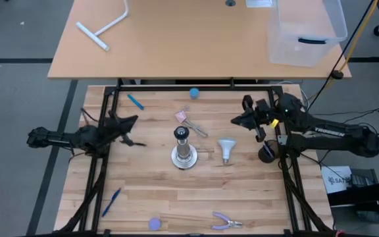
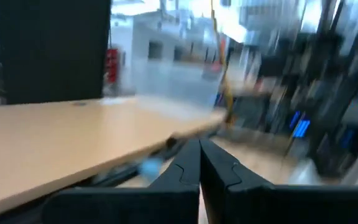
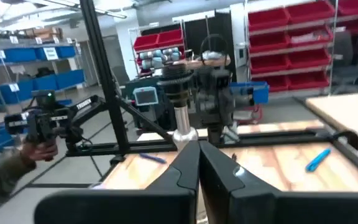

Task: Screw lightbulb
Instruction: Insert the lightbulb into the lamp

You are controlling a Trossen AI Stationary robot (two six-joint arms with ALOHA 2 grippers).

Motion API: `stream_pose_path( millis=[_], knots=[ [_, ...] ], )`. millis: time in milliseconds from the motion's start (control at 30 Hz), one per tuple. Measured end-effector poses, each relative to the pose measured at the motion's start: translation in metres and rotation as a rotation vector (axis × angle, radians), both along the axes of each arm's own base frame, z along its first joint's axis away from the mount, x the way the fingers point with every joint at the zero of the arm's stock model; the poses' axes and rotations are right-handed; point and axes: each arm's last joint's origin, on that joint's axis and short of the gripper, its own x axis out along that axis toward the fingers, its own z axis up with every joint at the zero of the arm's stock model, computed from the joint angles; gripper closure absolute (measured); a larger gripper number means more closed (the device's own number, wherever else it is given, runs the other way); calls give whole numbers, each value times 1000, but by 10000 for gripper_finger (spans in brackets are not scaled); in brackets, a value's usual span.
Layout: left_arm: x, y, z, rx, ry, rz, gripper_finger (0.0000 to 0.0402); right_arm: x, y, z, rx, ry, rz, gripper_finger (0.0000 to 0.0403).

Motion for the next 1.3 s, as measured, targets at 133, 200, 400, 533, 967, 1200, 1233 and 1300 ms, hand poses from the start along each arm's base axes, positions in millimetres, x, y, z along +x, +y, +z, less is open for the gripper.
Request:
stream_pose_path(
  millis=[133,200,400,533,967,1200,1233,1300],
  knots=[
    [-6,0,17,-143,-274,-50,402,4,-2,1,63,-14,9,399],
    [-7,0,20,-180,-344,-106,402,8,-3,6,98,-68,17,399],
    [-7,-8,31,-151,-421,-404,402,29,-12,-1,206,-39,32,399],
    [-7,-10,46,-148,-440,-482,402,49,-20,1,271,40,25,399],
    [29,-19,103,58,-207,-609,402,98,-47,35,265,70,6,399],
    [51,-21,104,168,-46,-578,401,106,-33,63,100,161,80,399],
    [51,-22,104,184,-38,-574,401,106,-29,68,83,192,86,399],
    [51,-21,104,194,-35,-571,401,105,-19,76,50,305,82,399]
  ],
)
